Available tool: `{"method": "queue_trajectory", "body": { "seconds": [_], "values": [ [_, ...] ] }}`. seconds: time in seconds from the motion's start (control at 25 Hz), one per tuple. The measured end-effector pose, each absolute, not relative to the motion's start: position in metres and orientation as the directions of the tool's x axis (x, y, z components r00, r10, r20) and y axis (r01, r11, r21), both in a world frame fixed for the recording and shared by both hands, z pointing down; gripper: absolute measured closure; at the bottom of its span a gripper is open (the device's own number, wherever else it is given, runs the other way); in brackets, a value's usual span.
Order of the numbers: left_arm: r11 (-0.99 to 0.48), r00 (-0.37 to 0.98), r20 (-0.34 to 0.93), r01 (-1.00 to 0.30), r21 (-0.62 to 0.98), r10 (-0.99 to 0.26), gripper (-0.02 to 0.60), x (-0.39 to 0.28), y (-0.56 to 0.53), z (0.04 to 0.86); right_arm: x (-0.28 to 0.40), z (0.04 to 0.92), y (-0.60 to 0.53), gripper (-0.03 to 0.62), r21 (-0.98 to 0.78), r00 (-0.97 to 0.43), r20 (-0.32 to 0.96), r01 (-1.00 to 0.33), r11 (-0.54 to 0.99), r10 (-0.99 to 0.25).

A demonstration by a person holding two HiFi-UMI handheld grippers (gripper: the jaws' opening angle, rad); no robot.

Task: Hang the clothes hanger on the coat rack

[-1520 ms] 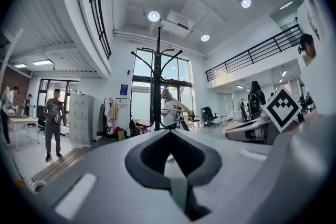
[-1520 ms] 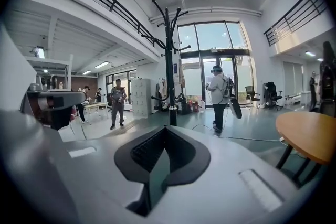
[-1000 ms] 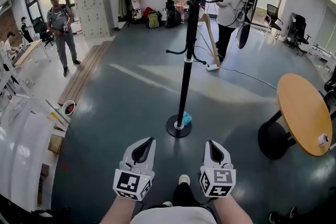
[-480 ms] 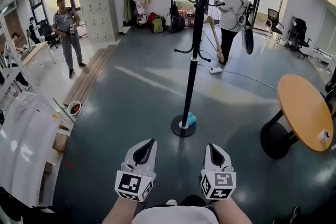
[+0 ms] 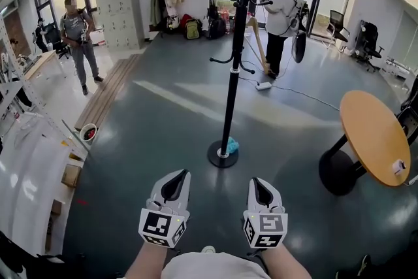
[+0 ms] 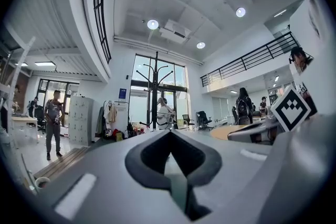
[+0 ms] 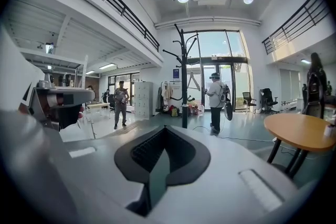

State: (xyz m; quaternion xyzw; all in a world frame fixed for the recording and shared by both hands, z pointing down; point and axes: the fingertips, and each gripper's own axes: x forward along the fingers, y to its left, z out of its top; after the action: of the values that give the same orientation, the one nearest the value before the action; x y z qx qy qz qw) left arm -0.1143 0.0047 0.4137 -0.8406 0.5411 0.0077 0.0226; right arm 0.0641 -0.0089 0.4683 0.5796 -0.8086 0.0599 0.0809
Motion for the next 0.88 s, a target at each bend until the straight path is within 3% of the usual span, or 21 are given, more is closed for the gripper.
{"method": "queue_trajectory", "body": {
  "seconds": [0.88],
  "values": [
    [-0.425, 0.426, -0.036, -0.905, -0.031, -0.904, 0.581, -0.102, 0.0, 0.415, 0.075, 0.467, -0.012, 0.568, 0.004, -0.304, 0.201, -0.95, 0.311, -0.931]
  ]
}}
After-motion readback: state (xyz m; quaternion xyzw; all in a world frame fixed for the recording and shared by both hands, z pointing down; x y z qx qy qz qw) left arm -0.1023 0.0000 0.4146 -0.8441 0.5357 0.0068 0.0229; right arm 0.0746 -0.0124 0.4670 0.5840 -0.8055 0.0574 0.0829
